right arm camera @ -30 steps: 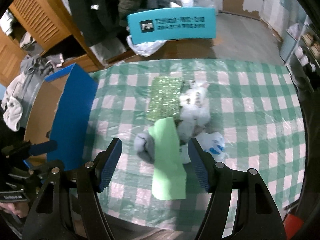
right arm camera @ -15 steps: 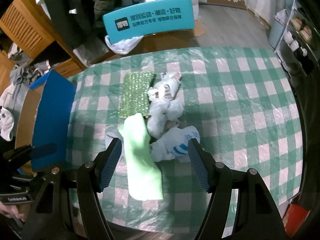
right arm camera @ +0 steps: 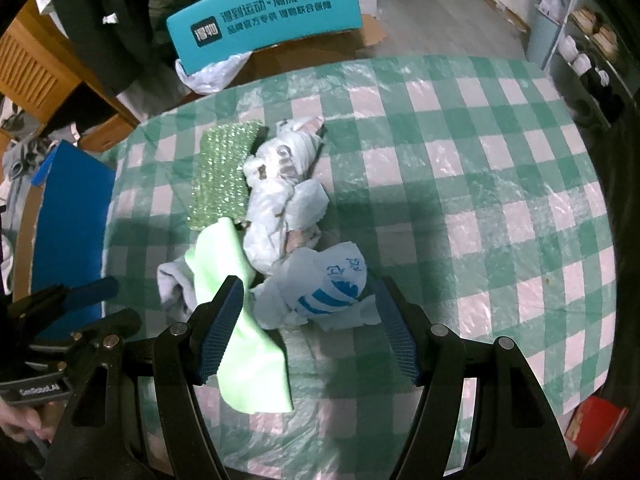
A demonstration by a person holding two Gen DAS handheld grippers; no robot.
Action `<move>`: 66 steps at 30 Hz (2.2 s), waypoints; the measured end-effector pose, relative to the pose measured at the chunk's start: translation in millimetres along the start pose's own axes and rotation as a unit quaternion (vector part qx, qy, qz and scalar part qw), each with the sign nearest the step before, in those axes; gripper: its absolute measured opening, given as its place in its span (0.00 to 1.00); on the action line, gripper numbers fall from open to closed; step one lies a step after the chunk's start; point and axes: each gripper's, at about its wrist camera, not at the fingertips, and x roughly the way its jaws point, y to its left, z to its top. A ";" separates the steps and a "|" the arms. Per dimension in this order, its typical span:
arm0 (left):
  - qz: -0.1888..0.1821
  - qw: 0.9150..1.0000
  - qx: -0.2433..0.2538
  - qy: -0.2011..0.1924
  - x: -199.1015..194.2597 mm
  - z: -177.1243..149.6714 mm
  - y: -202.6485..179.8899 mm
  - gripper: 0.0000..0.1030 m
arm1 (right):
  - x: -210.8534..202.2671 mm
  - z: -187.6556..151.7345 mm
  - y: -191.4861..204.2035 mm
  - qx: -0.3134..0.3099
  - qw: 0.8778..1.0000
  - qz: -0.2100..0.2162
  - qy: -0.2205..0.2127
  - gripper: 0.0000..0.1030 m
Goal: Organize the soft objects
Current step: 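Grasp the white-and-blue sock with the right tool while the left tool grasps the grey sock, then lift the white-and-blue sock with the right tool while the left tool lifts the grey sock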
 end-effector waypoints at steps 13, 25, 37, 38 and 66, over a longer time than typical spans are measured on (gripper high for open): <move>-0.003 1.000 -0.012 0.018 33.6 12.2 0.9 0.66 | 29.0 1.8 -8.1 -0.004 1.000 0.002 0.027 0.66; 0.001 1.000 -0.001 0.023 50.8 13.4 -4.0 0.58 | 47.4 0.1 6.8 -0.044 0.998 -0.008 0.033 0.66; -0.013 1.000 0.008 0.015 37.5 10.2 0.1 0.26 | 46.6 0.3 3.0 -0.046 0.998 0.002 0.030 0.49; -0.013 1.000 0.008 0.012 33.8 9.8 0.9 0.26 | 46.2 0.6 3.1 -0.045 0.999 0.000 0.029 0.48; -0.001 0.999 -0.006 0.045 28.9 -19.1 16.2 0.29 | 17.6 -38.4 50.6 -0.079 0.996 0.030 0.038 0.47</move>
